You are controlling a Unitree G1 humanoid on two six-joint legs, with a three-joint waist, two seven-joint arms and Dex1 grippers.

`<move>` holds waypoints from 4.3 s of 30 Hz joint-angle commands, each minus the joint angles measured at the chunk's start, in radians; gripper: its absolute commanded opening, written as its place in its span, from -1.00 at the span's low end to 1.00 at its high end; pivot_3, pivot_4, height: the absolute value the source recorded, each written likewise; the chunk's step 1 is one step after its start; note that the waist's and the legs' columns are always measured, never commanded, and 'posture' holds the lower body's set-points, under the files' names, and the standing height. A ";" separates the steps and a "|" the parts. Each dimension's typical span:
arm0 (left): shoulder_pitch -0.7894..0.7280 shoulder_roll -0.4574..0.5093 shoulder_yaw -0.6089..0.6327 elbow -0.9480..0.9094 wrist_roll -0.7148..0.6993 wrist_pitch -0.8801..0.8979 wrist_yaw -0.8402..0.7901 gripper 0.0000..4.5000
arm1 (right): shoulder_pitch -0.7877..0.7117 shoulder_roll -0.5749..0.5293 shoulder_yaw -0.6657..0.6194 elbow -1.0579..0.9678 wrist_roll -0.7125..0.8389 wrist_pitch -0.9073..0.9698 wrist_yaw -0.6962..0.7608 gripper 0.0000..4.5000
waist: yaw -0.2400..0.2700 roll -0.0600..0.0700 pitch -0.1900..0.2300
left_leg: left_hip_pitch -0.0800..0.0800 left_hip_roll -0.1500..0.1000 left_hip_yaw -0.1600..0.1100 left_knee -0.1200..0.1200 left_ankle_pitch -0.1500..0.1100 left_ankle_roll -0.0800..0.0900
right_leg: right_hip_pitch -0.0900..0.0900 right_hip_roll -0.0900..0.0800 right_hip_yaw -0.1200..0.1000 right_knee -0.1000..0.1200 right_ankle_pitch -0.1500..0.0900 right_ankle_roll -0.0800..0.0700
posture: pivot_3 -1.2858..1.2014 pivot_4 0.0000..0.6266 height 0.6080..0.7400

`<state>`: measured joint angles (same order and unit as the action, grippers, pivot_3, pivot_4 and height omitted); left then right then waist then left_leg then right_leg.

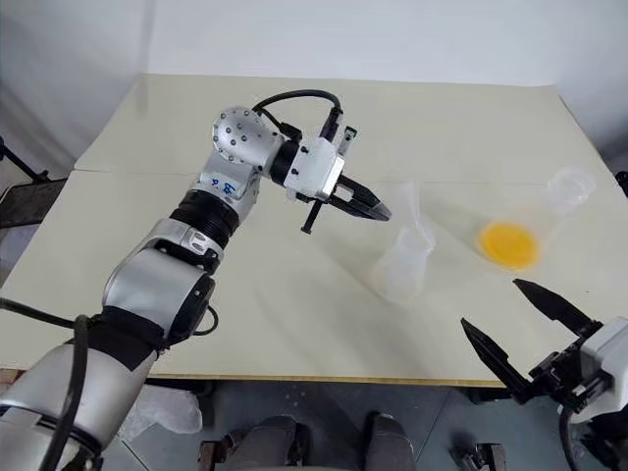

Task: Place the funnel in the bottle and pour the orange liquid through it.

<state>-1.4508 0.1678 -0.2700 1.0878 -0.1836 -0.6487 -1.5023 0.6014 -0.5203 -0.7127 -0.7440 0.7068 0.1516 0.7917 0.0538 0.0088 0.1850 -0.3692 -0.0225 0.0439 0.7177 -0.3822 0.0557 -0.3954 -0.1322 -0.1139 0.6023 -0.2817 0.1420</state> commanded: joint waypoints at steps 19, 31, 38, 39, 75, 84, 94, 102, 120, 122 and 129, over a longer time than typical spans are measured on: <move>-0.087 -0.004 0.035 0.153 0.162 -0.090 0.009 -0.98 | 0.034 0.052 0.046 -0.047 -0.042 -0.054 -0.038 1.00 | 0.001 0.000 0.000 | 0.000 0.000 0.000 0.000 0.000 0.001 | 0.000 0.000 0.000 -0.001 0.000 0.000 | 0.03 -0.52 1.00; -0.117 -0.027 0.150 0.146 0.111 -0.012 -0.076 -0.98 | 0.066 0.073 0.045 -0.065 -0.046 -0.066 -0.049 1.00 | 0.000 0.000 0.000 | -0.001 0.000 0.001 0.000 0.000 0.001 | 0.000 0.000 0.000 -0.001 0.000 0.000 | 0.03 -0.52 1.00; -0.121 -0.007 0.140 0.157 0.173 -0.032 0.001 -0.98 | 0.059 0.066 0.049 -0.055 -0.046 -0.066 -0.054 1.00 | 0.001 0.000 0.000 | 0.000 0.000 0.001 0.000 0.000 0.001 | 0.000 0.000 0.000 -0.001 0.000 0.000 | 0.03 -0.52 1.00; -0.118 -0.010 0.137 0.158 0.180 -0.039 0.004 -0.98 | 0.053 0.063 0.051 -0.054 -0.046 -0.064 -0.056 1.00 | 0.001 0.000 0.000 | 0.000 0.000 0.001 0.000 0.000 0.001 | 0.000 0.000 0.000 -0.001 0.000 0.000 | 0.03 -0.52 1.00; -0.161 -0.048 -0.007 0.196 0.445 -0.351 0.193 -0.98 | -0.065 -0.040 0.033 -0.052 0.044 -0.020 -0.069 1.00 | 0.002 0.000 0.000 | 0.000 0.000 0.002 0.000 -0.001 0.002 | 0.000 0.000 0.000 -0.001 0.000 0.000 | 0.03 -0.52 1.00; -0.184 -0.071 -0.012 0.197 0.431 -0.379 0.195 -0.54 | -0.062 -0.035 0.026 -0.041 0.033 -0.030 -0.058 1.00 | 0.003 -0.001 0.000 | 0.000 0.000 0.003 0.000 -0.001 0.002 | 0.000 0.000 0.000 -0.001 0.000 0.000 | 0.03 -0.52 1.00; -0.192 -0.089 0.041 0.192 0.366 -0.354 0.152 0.86 | -0.053 -0.029 0.013 -0.038 0.023 -0.040 -0.049 1.00 | 0.003 -0.001 0.000 | -0.001 0.000 0.003 0.000 -0.001 0.003 | 0.000 0.000 0.000 -0.002 0.000 0.000 | 0.03 -0.52 1.00; -0.195 -0.067 0.158 0.183 0.233 -0.198 0.043 1.00 | -0.043 -0.039 -0.033 -0.031 0.042 -0.032 -0.041 1.00 | 0.002 -0.001 0.000 | -0.001 0.000 0.003 0.000 -0.001 0.003 | 0.000 0.000 0.000 -0.002 0.000 0.000 | 0.03 -0.52 1.00; 0.254 0.072 0.328 -0.152 -0.045 0.443 -0.041 1.00 | -0.038 -0.014 -0.216 0.056 0.047 0.017 -0.201 1.00 | -0.008 0.001 0.000 | 0.002 0.001 0.002 0.000 -0.001 0.002 | -0.001 0.000 0.001 0.003 0.000 0.000 | 0.03 -0.52 1.00; 0.329 0.075 0.309 -0.225 -0.053 0.483 -0.036 1.00 | -0.031 -0.009 -0.228 0.056 0.039 0.040 -0.244 1.00 | 0.002 0.001 0.000 | 0.000 0.001 0.000 0.001 -0.001 0.002 | -0.001 0.000 0.001 0.003 0.000 0.000 | 0.03 -0.52 1.00; 0.570 0.072 0.238 -0.530 -0.087 0.631 0.028 1.00 | 0.112 0.089 -0.282 -0.052 0.086 0.097 -0.338 1.00 | 0.001 0.003 -0.001 | 0.001 0.000 -0.002 0.001 -0.001 0.002 | 0.000 -0.001 0.003 0.003 0.000 0.000 | 0.03 -0.52 1.00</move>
<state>-0.8936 0.2420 -0.0219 0.6426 -0.2373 -0.0538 -1.4916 0.6851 -0.4520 -0.9498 -0.7293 0.7613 0.2459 0.4870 0.0548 0.0114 0.1836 -0.3683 -0.0229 0.0422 0.7181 -0.3833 0.0578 -0.3952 -0.1331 -0.1105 0.6047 -0.2816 0.1421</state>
